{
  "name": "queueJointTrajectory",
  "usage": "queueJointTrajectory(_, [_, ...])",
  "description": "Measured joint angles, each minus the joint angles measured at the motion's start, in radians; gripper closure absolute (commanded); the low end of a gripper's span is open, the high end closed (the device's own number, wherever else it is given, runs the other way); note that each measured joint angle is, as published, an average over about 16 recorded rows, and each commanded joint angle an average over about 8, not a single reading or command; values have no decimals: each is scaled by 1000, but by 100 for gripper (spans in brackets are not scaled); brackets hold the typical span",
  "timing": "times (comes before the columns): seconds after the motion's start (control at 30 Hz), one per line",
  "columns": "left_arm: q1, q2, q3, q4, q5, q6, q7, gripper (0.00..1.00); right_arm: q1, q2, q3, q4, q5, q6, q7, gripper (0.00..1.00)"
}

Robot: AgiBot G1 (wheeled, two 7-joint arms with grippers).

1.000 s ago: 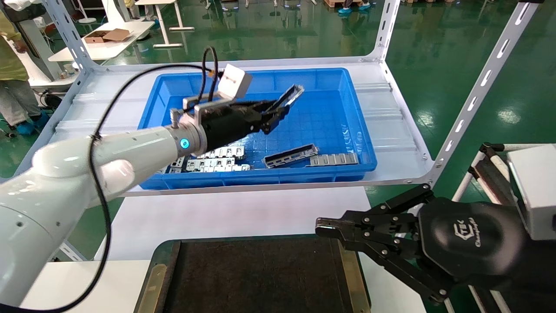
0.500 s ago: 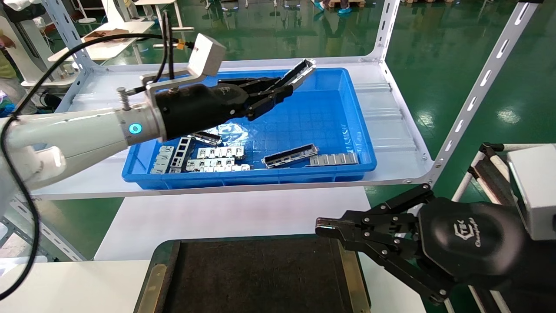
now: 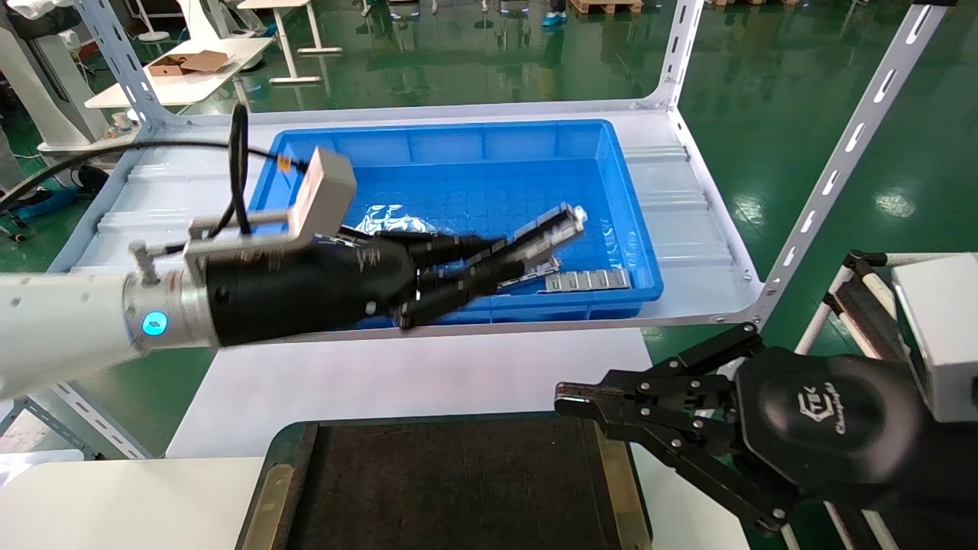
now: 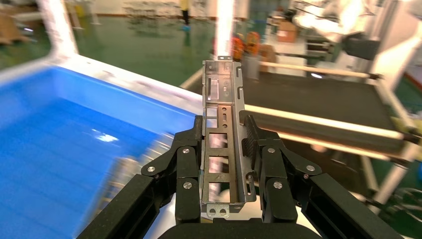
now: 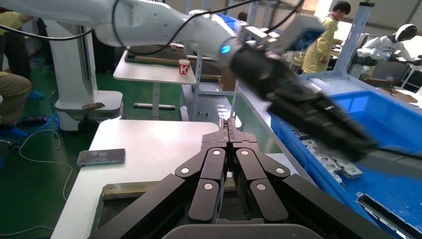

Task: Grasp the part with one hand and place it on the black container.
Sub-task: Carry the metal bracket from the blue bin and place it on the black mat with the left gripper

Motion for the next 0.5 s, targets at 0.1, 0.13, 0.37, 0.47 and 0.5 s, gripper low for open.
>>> queueJointTrajectory(0.1, [61,-53,4,-120,-7,-29,-29,100,0,0,0,0,0,0,0,100])
queueJointTrajectory(0.13, [82,-71,5,-160,-9,-42,-39,100,0,0,0,0,0,0,0,100])
queueJointTrajectory(0.37, [223,-173,21,-405,-5,-176,-95,100,0,0,0,0,0,0,0,100])
queueJointTrajectory(0.47, [281,-202,30,-474,0,-241,-109,100,0,0,0,0,0,0,0,100])
queueJointTrajectory(0.5, [300,-210,33,-493,2,-262,-112,100,0,0,0,0,0,0,0,100])
